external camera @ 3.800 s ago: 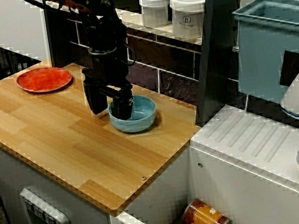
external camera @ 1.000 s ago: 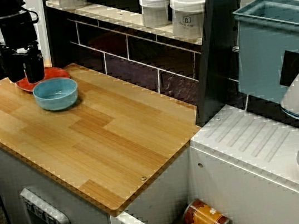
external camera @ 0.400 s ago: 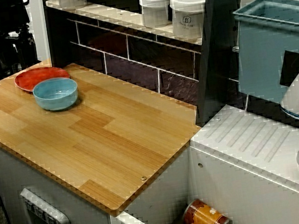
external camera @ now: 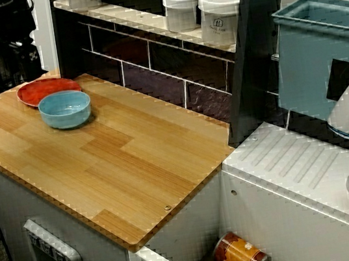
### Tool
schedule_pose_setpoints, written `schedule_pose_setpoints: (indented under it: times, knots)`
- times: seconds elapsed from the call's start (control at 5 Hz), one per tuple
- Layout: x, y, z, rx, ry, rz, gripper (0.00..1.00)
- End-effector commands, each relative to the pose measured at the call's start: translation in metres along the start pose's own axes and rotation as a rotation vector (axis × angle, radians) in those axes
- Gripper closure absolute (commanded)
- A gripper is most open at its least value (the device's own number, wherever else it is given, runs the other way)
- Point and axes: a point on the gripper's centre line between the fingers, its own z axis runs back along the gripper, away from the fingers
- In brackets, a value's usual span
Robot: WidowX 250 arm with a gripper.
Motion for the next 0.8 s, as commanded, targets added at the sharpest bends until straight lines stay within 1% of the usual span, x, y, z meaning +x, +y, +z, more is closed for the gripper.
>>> schedule_pose_setpoints:
  times: [0.0,0.2,0.4,0.6]
  knots:
    - [0.010,0.003,0.000,0.107,-0.091,-0.062,0.00]
    - [0.015,0.001,-0.006,0.110,-0.101,-0.095,0.00]
    - [0.019,0.001,-0.010,0.100,-0.094,-0.091,0.00]
    - [0.022,-0.008,-0.007,0.076,-0.091,-0.110,0.00]
